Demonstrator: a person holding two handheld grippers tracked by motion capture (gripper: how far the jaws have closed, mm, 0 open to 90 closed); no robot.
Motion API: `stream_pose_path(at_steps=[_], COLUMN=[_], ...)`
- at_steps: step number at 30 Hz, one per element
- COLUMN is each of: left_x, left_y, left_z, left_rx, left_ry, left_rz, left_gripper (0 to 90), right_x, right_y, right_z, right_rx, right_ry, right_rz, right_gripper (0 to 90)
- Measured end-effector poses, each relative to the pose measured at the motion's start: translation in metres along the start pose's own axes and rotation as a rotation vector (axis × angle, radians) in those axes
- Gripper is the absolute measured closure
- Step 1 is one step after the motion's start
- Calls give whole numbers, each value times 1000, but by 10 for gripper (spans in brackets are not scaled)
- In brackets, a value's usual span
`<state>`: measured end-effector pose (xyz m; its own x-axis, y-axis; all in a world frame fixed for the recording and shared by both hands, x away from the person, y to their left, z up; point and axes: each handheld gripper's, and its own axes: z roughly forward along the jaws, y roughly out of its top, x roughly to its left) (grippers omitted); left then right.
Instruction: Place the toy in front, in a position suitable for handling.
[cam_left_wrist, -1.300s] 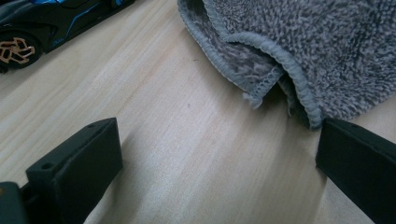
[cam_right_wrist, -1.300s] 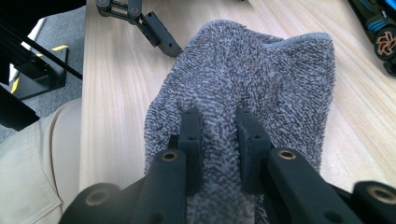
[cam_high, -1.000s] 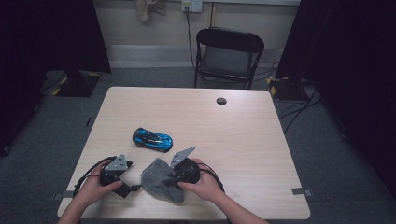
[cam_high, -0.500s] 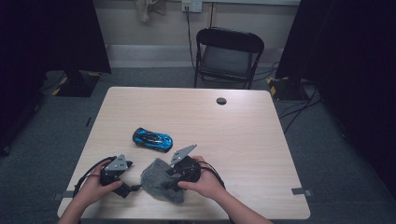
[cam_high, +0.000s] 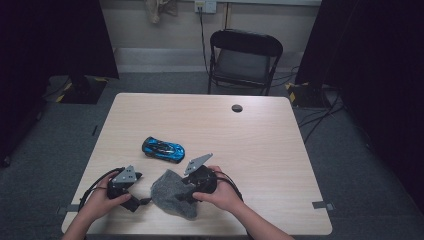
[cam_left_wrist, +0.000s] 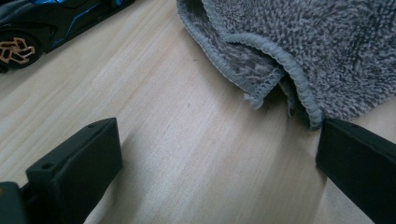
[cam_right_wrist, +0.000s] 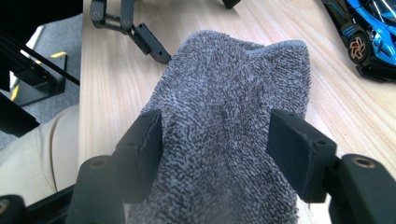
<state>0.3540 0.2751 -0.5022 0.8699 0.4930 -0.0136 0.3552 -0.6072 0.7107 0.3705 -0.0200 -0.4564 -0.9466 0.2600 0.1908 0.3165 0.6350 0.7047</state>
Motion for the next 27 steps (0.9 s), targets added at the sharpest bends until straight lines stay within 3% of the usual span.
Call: stream_pose_path(at_steps=[12,19,21,27], left_x=[-1,-1,0,0], left_y=[1,8,10,13], left_z=[0,-1,-2,-4], left_rx=[-1,35,29,25], left_ry=[5,15,14,21], left_rz=[-13,-23,-29,-19], left_gripper=[5,83,178,165], right_x=[0,-1,-2,-1], right_y=[-5,-15,-18,-24], right_z=[3,6,7,7], right_rx=[2,10,11,27], right_ry=[-8,-4,-6,-21], right_rz=[-3,7,15,0], right_gripper=[338,338,338,338])
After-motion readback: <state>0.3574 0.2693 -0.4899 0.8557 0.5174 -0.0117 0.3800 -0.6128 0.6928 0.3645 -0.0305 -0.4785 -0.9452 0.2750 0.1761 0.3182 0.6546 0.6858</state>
